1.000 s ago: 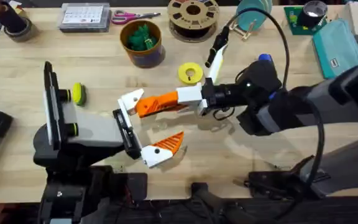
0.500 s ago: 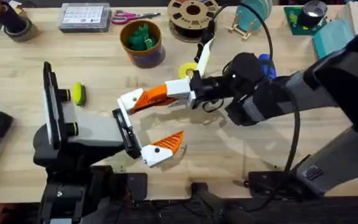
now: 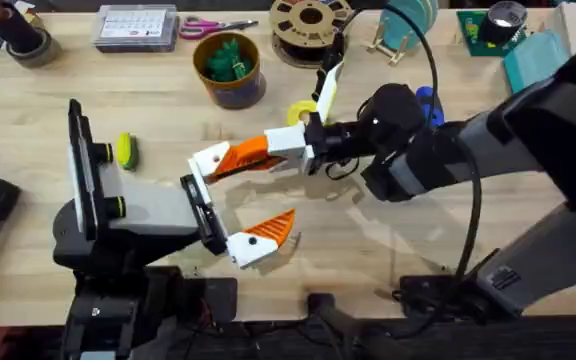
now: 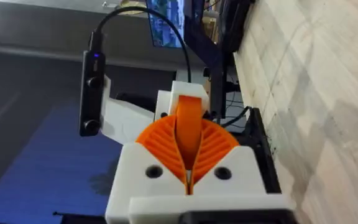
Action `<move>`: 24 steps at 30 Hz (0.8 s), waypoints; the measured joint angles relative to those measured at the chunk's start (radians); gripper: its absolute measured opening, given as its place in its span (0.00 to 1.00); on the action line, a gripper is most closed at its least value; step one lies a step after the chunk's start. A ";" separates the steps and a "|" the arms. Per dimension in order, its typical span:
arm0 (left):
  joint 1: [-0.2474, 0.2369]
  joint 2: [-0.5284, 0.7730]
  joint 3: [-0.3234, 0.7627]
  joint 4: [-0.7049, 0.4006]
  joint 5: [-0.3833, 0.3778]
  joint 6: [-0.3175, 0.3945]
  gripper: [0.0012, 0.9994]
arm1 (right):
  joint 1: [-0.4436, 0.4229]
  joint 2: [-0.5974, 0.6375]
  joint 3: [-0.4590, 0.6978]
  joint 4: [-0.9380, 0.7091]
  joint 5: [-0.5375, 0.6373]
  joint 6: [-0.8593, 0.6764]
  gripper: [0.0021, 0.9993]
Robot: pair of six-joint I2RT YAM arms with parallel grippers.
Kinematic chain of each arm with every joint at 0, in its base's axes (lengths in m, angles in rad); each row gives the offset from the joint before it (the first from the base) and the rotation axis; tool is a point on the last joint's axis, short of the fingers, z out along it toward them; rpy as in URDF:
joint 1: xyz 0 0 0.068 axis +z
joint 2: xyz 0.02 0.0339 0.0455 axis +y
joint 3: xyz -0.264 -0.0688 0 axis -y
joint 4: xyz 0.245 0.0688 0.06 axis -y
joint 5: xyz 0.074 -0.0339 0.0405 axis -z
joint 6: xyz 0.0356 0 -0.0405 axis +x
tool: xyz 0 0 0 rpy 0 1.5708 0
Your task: Pick up the gripper from the table and insert it into the empty holder that is missing its gripper. Then pick up a screw, insert it into the mounting hole, and use the screwdriver to tighten it. Finally, clean up the table by picking up the vegetable and placing it into the bucket.
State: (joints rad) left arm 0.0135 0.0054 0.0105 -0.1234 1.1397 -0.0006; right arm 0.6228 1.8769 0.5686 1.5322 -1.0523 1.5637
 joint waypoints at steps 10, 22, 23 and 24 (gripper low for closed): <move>0.000 0.000 0.000 0.000 0.000 0.000 0.99 | 0.000 0.000 0.000 -0.001 -0.002 0.003 0.06; -0.008 0.000 0.000 -0.005 0.037 0.000 0.99 | 0.029 0.002 0.005 -0.006 -0.004 0.004 1.00; -0.008 0.000 0.000 -0.005 0.039 0.000 0.99 | 0.029 0.002 0.005 -0.006 -0.004 0.004 1.00; -0.008 0.000 0.000 -0.005 0.039 0.000 0.99 | 0.029 0.002 0.005 -0.006 -0.004 0.004 1.00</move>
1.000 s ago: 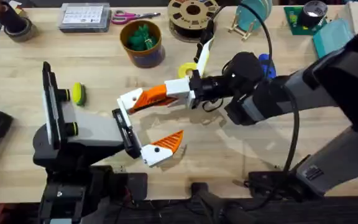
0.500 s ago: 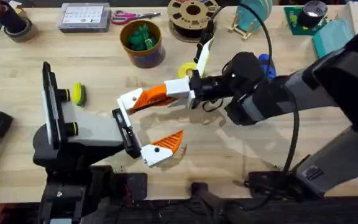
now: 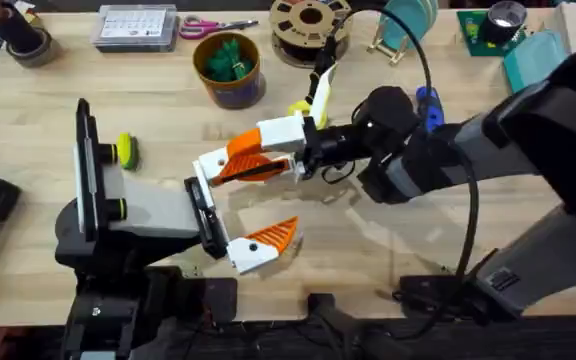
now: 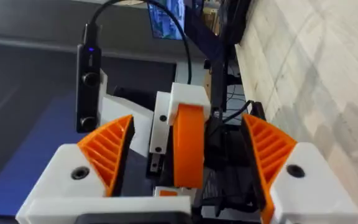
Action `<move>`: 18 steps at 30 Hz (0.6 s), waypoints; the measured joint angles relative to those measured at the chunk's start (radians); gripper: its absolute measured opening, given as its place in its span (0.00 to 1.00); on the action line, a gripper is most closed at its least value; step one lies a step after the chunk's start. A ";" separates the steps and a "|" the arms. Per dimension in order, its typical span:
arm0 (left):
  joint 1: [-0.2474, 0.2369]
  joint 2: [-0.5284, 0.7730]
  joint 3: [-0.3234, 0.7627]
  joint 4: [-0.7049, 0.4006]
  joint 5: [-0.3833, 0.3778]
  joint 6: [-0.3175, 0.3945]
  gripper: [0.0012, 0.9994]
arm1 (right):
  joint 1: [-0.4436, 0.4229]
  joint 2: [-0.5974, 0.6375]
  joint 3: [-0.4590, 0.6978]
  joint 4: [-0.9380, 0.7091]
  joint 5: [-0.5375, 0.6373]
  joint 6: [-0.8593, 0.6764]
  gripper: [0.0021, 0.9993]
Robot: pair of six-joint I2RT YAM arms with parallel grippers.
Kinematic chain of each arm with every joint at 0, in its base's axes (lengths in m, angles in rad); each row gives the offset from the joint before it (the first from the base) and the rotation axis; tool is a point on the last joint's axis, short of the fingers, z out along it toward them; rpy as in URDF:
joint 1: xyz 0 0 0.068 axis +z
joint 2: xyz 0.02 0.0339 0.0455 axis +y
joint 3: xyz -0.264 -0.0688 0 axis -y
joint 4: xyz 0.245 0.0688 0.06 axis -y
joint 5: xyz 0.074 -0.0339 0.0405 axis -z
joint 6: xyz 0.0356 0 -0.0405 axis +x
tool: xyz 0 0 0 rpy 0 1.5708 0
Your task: Pick up the gripper from the table and insert it into the empty holder that is missing its gripper. Then pick up a screw, insert it into the mounting hole, and use the screwdriver to tighten it. Finally, clean up the table by picking up the vegetable and placing it into the bucket.
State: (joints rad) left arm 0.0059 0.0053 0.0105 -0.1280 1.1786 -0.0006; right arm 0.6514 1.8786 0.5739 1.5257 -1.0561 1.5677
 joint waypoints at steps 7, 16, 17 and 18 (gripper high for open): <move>0.000 0.000 0.000 0.000 0.001 0.000 0.99 | -0.018 0.000 0.000 0.000 -0.008 0.000 1.00; 0.000 0.000 0.000 0.000 0.001 0.000 0.99 | -0.114 -0.064 0.000 -0.135 -0.060 -0.034 1.00; 0.000 0.000 0.000 0.000 0.001 0.000 0.99 | -0.126 -0.084 0.000 -0.176 -0.067 -0.048 1.00; 0.000 0.000 0.000 0.000 0.001 0.000 0.99 | -0.140 -0.106 0.000 -0.221 -0.076 -0.068 1.00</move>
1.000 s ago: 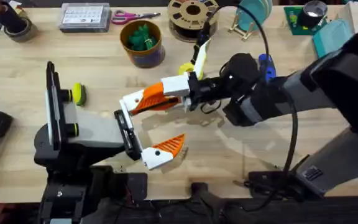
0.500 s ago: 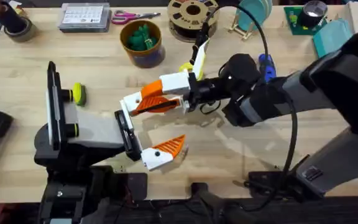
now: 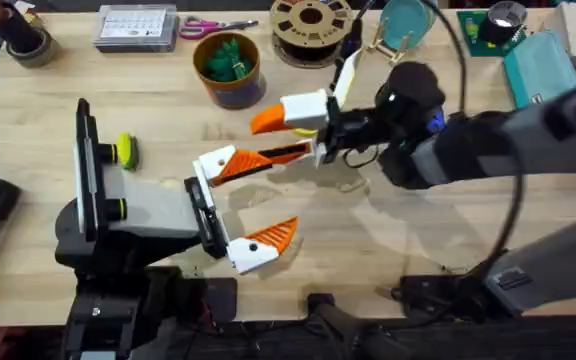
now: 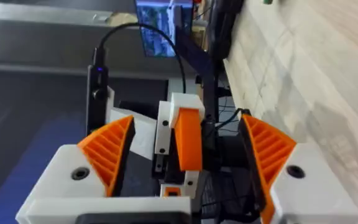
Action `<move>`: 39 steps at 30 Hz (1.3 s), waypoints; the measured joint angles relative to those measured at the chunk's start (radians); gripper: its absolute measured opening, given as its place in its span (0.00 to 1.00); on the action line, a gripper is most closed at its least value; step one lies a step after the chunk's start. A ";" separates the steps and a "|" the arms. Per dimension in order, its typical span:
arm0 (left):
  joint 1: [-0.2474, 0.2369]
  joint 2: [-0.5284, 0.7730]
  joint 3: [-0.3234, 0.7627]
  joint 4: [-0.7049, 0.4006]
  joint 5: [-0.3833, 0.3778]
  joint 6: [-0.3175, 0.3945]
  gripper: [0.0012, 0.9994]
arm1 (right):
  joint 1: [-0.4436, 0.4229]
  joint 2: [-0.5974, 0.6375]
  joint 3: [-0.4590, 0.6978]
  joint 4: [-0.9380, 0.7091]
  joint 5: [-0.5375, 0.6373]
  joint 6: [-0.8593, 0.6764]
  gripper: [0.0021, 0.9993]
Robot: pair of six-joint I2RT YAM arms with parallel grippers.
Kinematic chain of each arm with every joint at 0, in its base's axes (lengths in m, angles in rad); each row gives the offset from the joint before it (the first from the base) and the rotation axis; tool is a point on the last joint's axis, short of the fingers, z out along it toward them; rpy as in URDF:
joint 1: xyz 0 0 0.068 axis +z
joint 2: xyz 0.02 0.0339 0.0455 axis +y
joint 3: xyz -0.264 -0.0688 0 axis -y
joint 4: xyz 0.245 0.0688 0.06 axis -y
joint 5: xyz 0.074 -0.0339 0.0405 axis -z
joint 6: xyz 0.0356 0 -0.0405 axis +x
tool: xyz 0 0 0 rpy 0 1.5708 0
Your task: Pick up the gripper from the table and insert it into the empty holder that is missing its gripper. Then pick up a screw, insert it into the mounting hole, and use the screwdriver to tighten it. Finally, clean up the table by picking up the vegetable and placing it into the bucket.
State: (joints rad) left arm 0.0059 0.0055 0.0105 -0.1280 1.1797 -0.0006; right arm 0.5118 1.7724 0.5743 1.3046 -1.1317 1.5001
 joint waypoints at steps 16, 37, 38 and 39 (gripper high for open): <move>0.000 0.000 0.000 -0.001 0.003 0.000 0.99 | -0.311 -0.265 0.000 -0.648 -0.114 -0.378 1.00; 0.000 0.000 0.000 -0.001 0.003 0.000 0.99 | -0.395 -0.395 0.387 -1.975 0.176 -1.195 1.00; 0.000 0.000 0.000 -0.001 0.003 0.000 0.99 | -0.395 -0.400 0.436 -2.051 0.226 -1.243 1.00; 0.000 0.000 0.000 -0.001 0.003 0.000 0.99 | -0.395 -0.405 0.481 -2.106 0.270 -1.283 1.00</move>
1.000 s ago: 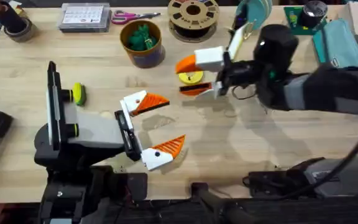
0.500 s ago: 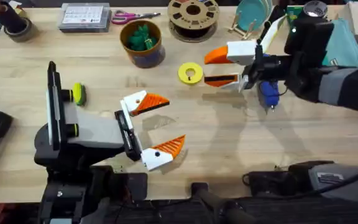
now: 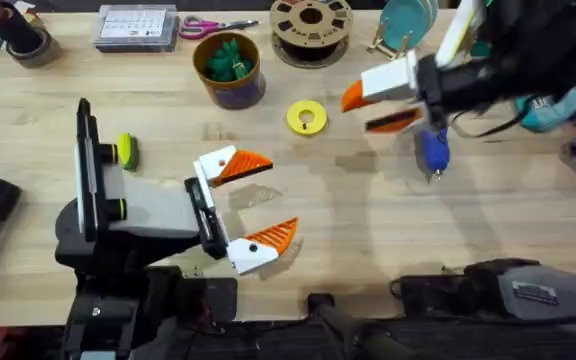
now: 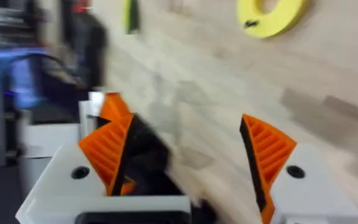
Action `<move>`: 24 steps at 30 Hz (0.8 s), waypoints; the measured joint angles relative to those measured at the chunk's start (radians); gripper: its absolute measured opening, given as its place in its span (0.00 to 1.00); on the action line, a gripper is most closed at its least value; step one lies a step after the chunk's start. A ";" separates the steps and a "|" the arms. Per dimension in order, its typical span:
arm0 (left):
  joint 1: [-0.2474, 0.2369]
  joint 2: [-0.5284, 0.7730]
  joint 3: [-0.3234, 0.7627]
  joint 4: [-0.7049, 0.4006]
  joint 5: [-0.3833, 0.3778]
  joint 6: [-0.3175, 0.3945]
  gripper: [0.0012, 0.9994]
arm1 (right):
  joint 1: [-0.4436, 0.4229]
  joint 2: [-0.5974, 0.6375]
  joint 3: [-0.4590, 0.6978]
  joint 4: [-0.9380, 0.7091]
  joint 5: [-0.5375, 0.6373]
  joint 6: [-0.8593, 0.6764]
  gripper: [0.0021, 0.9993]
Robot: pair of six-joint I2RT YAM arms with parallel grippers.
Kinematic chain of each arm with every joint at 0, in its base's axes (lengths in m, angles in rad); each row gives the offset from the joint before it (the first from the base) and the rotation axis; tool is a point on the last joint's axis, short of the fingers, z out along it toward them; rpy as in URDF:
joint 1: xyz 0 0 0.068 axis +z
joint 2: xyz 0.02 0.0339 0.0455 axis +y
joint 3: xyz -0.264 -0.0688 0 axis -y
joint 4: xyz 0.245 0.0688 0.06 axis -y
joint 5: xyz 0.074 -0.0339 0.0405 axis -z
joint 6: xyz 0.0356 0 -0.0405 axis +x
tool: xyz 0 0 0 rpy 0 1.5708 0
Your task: Pick up the gripper from the table and insert it into the empty holder that is missing its gripper. Then pick up a screw, insert it into the mounting hole, and use the screwdriver to tighten it. Finally, clean up the table by picking up the vegetable and placing it into the bucket.
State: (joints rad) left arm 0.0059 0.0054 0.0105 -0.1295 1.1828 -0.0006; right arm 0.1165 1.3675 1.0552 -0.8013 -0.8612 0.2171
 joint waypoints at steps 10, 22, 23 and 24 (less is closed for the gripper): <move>0.000 0.000 0.000 0.000 0.000 0.000 0.99 | 0.001 -0.007 0.331 -0.281 0.409 -0.226 1.00; 0.000 0.000 0.000 0.000 0.000 0.000 0.99 | 0.137 -0.007 0.367 -0.296 0.674 -0.301 1.00; 0.000 0.000 0.000 0.000 0.000 0.000 0.99 | 0.149 -0.007 0.367 -0.296 0.693 -0.304 1.00; 0.000 0.000 0.000 0.000 0.000 0.000 0.99 | 0.156 -0.007 0.367 -0.296 0.706 -0.304 1.00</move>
State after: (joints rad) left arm 0.0059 0.0052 0.0105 -0.1295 1.1828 -0.0006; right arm 0.2728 1.3605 1.4220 -1.0970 -0.1554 -0.0872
